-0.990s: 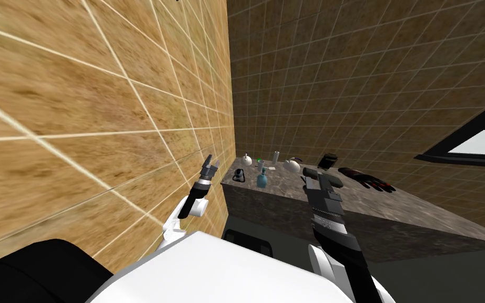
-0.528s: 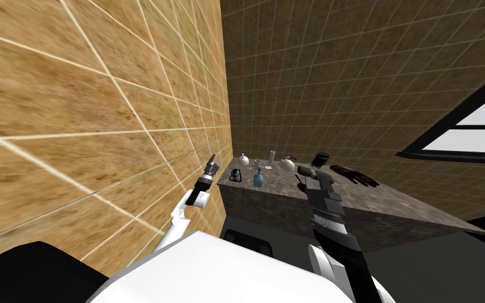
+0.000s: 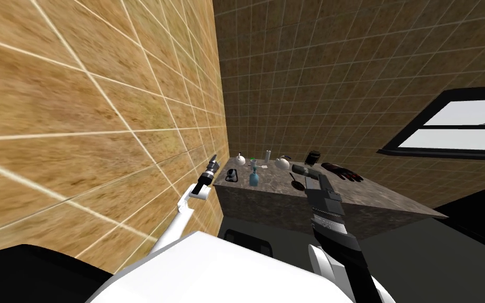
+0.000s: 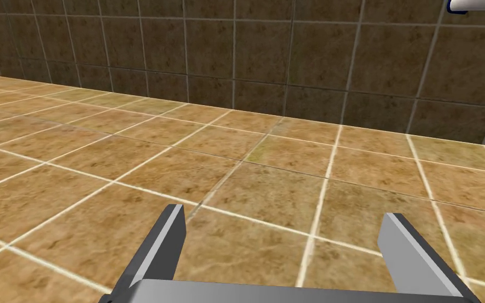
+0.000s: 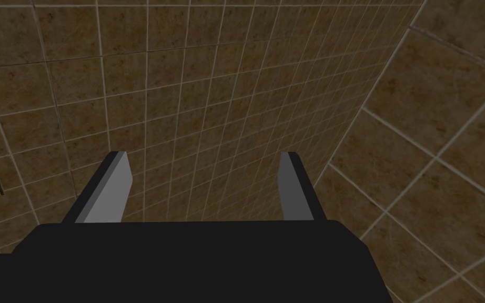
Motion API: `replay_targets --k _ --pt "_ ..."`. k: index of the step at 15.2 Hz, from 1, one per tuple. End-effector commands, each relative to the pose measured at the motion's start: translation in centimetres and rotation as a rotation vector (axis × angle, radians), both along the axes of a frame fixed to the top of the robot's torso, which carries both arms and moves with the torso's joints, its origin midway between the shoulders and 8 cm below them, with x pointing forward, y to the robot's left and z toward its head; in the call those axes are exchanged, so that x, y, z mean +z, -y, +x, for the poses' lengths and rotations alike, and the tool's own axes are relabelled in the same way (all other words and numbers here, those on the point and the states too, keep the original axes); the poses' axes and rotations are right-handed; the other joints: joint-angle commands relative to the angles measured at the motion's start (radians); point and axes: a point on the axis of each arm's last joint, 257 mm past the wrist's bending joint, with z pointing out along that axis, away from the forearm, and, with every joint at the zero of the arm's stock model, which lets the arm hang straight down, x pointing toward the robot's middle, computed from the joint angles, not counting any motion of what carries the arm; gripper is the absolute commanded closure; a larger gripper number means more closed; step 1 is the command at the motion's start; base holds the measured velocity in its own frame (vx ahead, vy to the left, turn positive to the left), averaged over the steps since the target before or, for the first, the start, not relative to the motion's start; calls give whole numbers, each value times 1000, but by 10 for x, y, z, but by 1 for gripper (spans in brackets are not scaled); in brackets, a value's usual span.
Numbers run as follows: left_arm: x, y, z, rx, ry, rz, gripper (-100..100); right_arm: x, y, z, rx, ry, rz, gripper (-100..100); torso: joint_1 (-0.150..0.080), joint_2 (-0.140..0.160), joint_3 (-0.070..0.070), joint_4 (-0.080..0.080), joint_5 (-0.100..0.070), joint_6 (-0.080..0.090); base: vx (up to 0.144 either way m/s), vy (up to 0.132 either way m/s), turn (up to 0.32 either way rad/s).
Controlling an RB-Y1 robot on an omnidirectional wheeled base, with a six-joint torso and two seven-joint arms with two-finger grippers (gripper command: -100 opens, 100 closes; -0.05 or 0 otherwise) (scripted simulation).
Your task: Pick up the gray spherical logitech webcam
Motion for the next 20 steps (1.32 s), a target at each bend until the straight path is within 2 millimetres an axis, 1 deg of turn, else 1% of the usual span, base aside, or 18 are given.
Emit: replay_targets --k 1,2,3,4,5,6,7,8,9,10,12,13,15,16,18,19,20 --pt "-17 -10 8 18 -49 -14 -100 0 0 0 0 0 0 0 0 0 0 0 0 0 0 -33 -41" --pt "-14 -20 21 31 -64 -32 -100 0 0 0 0 0 0 0 0 0 0 0 0 0 1 -43 -77" --pt "-27 -25 24 43 -96 -38 -100 0 0 0 0 0 0 0 0 0 0 0 0 0 5 -45 -102" --pt "-32 -27 25 50 -114 -41 -100 0 0 0 0 0 0 0 0 0 0 0 0 0 6 -31 -54" --pt "-32 -27 25 50 -114 -41 -100 0 0 0 0 0 0 0 0 0 0 0 0 0 4 -16 -4" --pt "-35 -40 38 70 -139 -64 -100 0 0 0 0 0 0 0 1 0 0 0 0 -1 2 -31 -107" --pt "-43 -43 40 80 -164 -70 -100 0 0 0 0 0 0 0 1 0 0 0 0 0 3 -36 -126" --pt "-47 -45 41 87 -179 -73 -100 0 0 0 0 0 0 0 1 0 0 0 0 0 5 -25 -39" --pt "-44 -57 52 105 -189 -97 -100 0 0 0 0 0 0 0 1 0 0 0 0 -1 11 -40 -87" --pt "-56 -62 54 118 -222 -104 -100 0 0 0 0 0 0 0 0 0 0 0 0 0 12 -47 -101" --pt "-62 -64 54 128 -243 -109 -100 0 0 0 0 0 0 0 0 0 0 0 0 -1 5 -27 -22" --pt "-61 -78 64 152 -260 -138 -100 0 0 0 0 0 0 0 1 0 0 0 0 -1 5 -31 -91" --pt "-76 -83 66 174 -305 -149 -100 0 0 0 0 0 0 0 0 0 0 0 0 0 6 -32 -88" --pt "-69 -95 74 193 -306 -179 -100 0 0 0 0 0 0 0 1 0 0 0 0 -1 10 -38 -114" --pt "-87 -102 76 218 -358 -192 -100 0 0 0 0 0 0 0 0 0 0 0 0 0 8 -36 -74" --pt "-89 -103 75 222 -366 -194 -100 0 0 0 0 0 0 0 0 0 0 0 0 -1 4 -16 8" --pt "-84 -116 84 248 -373 -230 -100 0 0 0 0 0 0 0 1 0 0 0 0 -1 10 -27 -82"
